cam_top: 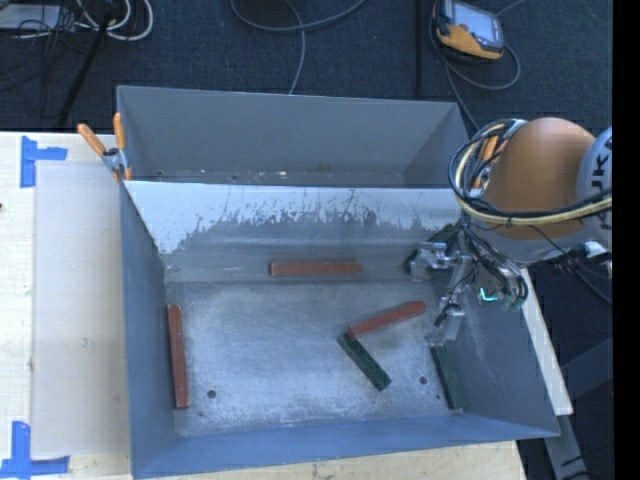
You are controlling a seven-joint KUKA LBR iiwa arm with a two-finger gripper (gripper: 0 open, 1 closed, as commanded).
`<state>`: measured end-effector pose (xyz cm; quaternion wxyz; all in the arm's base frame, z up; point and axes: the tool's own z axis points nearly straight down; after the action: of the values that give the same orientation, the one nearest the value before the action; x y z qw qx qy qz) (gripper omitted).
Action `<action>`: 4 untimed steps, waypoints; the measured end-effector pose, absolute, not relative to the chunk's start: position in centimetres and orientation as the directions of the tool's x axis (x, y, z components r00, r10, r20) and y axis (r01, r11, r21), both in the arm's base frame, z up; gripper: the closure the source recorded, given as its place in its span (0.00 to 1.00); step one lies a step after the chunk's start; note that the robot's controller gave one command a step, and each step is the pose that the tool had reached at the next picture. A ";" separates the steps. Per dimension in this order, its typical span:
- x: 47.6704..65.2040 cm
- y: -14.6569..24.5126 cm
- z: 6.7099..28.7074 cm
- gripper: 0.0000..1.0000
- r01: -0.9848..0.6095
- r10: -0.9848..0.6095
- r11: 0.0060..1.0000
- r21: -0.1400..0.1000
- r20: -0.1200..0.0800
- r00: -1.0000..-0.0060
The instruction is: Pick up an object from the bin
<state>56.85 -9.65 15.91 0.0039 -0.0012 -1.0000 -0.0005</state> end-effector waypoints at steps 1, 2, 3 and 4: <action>57.6 -8.5 6.5 0.00 -0.103 -0.103 0.995 0.003 0.007 -0.995; 57.4 -6.9 10.1 0.00 -0.112 -0.112 0.994 0.000 -0.003 -0.994; 57.3 -7.5 10.2 0.00 0.003 0.003 1.000 0.001 -0.001 -1.000; 56.4 -7.0 6.8 0.00 0.105 0.105 0.995 0.001 0.004 -0.995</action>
Offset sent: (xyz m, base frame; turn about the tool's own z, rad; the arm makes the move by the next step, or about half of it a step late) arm 0.0098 0.0106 -0.0891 -0.1073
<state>56.37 -7.01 6.81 0.0022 -0.0524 -0.9986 -0.0007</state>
